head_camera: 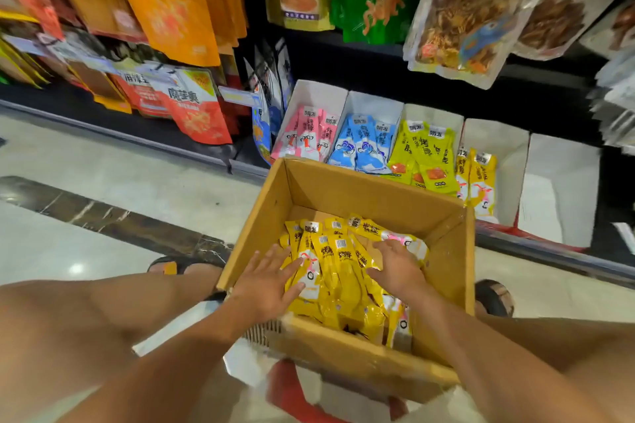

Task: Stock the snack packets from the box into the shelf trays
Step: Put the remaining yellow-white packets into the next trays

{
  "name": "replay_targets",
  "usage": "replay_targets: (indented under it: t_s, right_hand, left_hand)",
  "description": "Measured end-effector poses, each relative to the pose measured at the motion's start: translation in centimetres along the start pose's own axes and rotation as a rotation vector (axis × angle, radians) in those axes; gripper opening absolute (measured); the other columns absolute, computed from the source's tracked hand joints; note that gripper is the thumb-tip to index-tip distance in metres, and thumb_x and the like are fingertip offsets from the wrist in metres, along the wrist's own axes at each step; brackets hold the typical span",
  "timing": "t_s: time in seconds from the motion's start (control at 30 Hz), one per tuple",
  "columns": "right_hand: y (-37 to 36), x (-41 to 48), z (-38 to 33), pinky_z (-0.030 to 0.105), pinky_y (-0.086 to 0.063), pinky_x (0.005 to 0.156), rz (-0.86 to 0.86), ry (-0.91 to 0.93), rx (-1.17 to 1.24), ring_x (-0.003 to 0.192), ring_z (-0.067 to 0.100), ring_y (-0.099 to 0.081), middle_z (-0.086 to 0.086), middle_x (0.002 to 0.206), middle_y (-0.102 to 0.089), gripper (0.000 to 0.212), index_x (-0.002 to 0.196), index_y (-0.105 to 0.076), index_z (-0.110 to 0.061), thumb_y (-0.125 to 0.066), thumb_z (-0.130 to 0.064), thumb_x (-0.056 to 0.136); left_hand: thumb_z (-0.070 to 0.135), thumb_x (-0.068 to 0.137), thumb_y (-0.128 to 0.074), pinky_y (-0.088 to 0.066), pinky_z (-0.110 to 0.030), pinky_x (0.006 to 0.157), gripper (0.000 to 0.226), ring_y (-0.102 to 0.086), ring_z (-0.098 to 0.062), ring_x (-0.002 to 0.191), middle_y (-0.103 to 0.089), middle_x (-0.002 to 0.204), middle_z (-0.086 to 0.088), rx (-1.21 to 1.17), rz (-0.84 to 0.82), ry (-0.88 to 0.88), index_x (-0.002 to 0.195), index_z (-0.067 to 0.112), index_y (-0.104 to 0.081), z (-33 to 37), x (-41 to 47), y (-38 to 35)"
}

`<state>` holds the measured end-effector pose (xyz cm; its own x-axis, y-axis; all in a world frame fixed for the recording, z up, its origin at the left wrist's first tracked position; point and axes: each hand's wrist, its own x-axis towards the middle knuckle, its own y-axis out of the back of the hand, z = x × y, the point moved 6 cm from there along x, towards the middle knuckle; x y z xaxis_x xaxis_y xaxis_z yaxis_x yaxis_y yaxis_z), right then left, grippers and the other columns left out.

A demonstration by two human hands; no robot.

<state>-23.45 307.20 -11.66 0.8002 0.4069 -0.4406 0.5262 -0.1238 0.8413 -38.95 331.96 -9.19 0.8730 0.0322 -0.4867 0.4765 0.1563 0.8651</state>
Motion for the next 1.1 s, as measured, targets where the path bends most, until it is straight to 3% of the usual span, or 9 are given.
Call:
replay_targets:
  t_s: [0.2,0.33,0.4,0.53,0.63,0.77,0.9,1.03,1.1]
  right_hand:
    - [-7.0,-0.5,1.7,0.042,-0.049,0.097,-0.242,-0.143,0.068,0.124,0.033,-0.054,0.011,0.139,-0.051,0.067,0.147,-0.041,-0.021,-0.067,-0.038,0.087]
    - [-11.1,-0.2,2.7,0.032,-0.049,0.080,-0.358,-0.270,0.187,0.108,0.027,-0.063,0.008,0.111,-0.065,0.063,0.144,-0.044,-0.015,-0.068,-0.034,0.088]
    - [-12.4,0.2,2.5,0.031,-0.051,0.079,-0.371,-0.320,0.227,0.105,0.026,-0.062,0.010,0.115,-0.066,0.063,0.144,-0.044,-0.012,-0.068,-0.032,0.089]
    - [-14.2,1.7,2.0,0.024,-0.041,0.058,-0.359,-0.387,0.345,0.094,0.023,-0.062,0.013,0.127,-0.063,0.073,0.151,-0.033,-0.013,-0.068,-0.030,0.089]
    - [-16.0,2.9,2.4,0.037,-0.056,0.073,-0.342,-0.454,0.461,0.097,0.031,-0.068,0.014,0.121,-0.067,0.080,0.149,-0.035,-0.019,-0.068,-0.039,0.080]
    - [-16.8,3.5,2.7,0.043,-0.058,0.082,-0.310,-0.515,0.540,0.098,0.034,-0.068,0.013,0.117,-0.067,0.073,0.146,-0.036,-0.017,-0.071,-0.030,0.083]
    - [-16.1,4.0,2.8,0.032,-0.047,0.080,-0.249,-0.560,0.536,0.109,0.038,-0.064,0.019,0.120,-0.064,0.056,0.135,-0.048,-0.006,-0.071,-0.021,0.087]
    - [-19.4,6.1,5.8,0.050,-0.059,0.079,-0.259,-0.600,0.584,0.085,0.033,-0.068,0.014,0.092,-0.070,0.023,0.096,-0.064,-0.018,-0.070,-0.031,0.079]
    - [-19.8,6.4,6.6,0.050,-0.059,0.084,-0.232,-0.652,0.636,0.086,0.034,-0.070,0.014,0.093,-0.072,0.019,0.102,-0.069,-0.018,-0.071,-0.028,0.086]
  left_hand:
    - [0.067,0.103,-0.008,0.003,-0.049,0.128,0.065,0.015,-0.017,0.157,0.006,0.172,0.006,-0.075,0.008,-0.009,0.163,0.042,-0.006,-0.2,0.0,-0.8]
    - [0.064,0.103,-0.014,-0.005,-0.049,0.129,0.063,0.006,-0.017,0.159,-0.008,0.172,0.005,-0.102,0.054,-0.021,0.161,0.041,-0.017,-0.3,0.2,-1.0]
    - [0.063,0.103,-0.015,-0.006,-0.050,0.128,0.063,0.005,-0.018,0.159,-0.010,0.172,0.005,-0.110,0.062,-0.022,0.161,0.041,-0.018,-0.3,0.2,-0.9]
    - [0.062,0.103,-0.015,-0.005,-0.051,0.128,0.062,0.006,-0.019,0.159,-0.006,0.172,0.006,-0.124,0.021,-0.006,0.162,0.042,-0.013,-0.5,0.6,-0.8]
    - [0.061,0.103,-0.017,-0.003,-0.049,0.128,0.061,0.005,-0.018,0.159,-0.005,0.172,0.007,-0.126,0.001,0.004,0.162,0.044,-0.012,-0.6,0.9,-1.1]
    - [0.061,0.102,-0.017,-0.005,-0.047,0.128,0.062,0.001,-0.017,0.159,-0.007,0.172,0.009,-0.125,-0.008,0.013,0.162,0.043,-0.013,-0.9,1.0,-1.5]
    - [0.061,0.100,-0.018,-0.008,-0.047,0.128,0.064,-0.003,-0.017,0.159,-0.010,0.172,0.010,-0.116,0.007,0.017,0.161,0.044,-0.018,-1.0,1.0,-1.6]
    - [0.060,0.100,-0.022,-0.011,-0.047,0.128,0.062,-0.006,-0.017,0.159,-0.014,0.172,0.009,-0.115,-0.013,0.026,0.160,0.044,-0.020,-1.1,1.1,-1.7]
    - [0.060,0.100,-0.022,-0.012,-0.047,0.128,0.062,-0.005,-0.017,0.159,-0.013,0.172,0.009,-0.117,-0.023,0.027,0.160,0.044,-0.020,-1.1,1.1,-1.6]
